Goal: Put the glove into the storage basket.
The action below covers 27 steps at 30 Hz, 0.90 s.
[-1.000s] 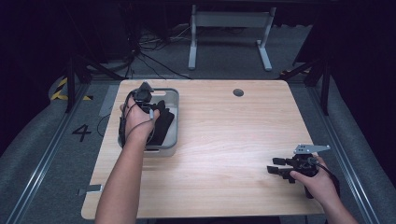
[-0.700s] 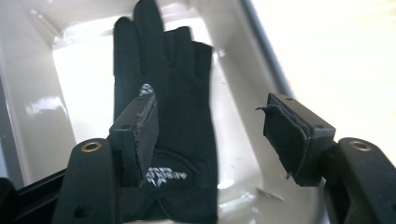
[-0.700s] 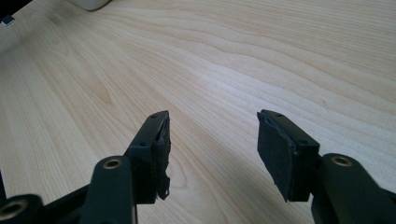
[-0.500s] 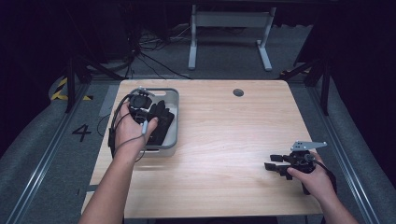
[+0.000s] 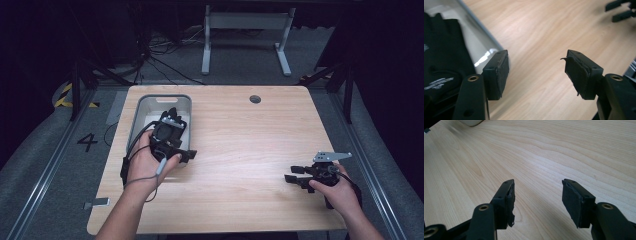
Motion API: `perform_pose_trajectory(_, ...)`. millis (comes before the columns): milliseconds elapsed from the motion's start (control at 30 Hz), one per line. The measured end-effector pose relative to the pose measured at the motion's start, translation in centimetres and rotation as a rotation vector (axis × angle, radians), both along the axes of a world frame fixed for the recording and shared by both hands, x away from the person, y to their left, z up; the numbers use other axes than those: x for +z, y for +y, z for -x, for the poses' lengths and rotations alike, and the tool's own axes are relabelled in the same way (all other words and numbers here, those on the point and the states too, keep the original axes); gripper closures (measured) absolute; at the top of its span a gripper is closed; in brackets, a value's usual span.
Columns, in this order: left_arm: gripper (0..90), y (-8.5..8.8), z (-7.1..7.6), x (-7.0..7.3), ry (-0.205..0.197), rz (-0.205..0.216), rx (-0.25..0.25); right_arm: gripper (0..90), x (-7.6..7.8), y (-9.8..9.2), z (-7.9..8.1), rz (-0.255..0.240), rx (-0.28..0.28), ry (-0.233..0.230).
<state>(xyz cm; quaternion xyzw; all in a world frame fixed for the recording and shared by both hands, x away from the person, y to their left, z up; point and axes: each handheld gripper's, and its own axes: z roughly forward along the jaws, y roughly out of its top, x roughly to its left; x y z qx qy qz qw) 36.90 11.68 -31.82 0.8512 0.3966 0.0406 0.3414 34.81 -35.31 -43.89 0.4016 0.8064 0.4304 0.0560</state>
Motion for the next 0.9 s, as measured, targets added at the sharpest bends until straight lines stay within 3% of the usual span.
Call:
perform_pose_trajectory(167, 37.0, -0.7, 1.5, -1.9, -0.01, 0.023, -0.063, 44.1, 0.0, 0.0, 0.1, 0.001, 0.004, 0.001)
perform_pose_trajectory(333, 39.3, -1.3, 2.8, -3.7, -0.021, 0.039, -0.089, 44.0, -0.1, 0.0, 0.1, -0.001, 0.007, 0.003)
perform_pose_trajectory(500, 38.7, -1.1, 3.2, -5.1, -0.014, 0.029, -0.086, 44.0, -0.3, 0.1, 0.1, 0.002, 0.015, 0.002)
perform_pose_trajectory(700, 39.2, -1.1, 3.9, -6.8, -0.058, 0.008, -0.119, 44.0, -0.4, 0.1, 0.3, 0.006, 0.018, 0.002)
perform_pose_trajectory(900, 38.8, -1.3, 4.0, -8.8, -0.021, 0.017, -0.135, 44.0, -0.6, 0.1, 0.2, 0.007, 0.025, 0.001)
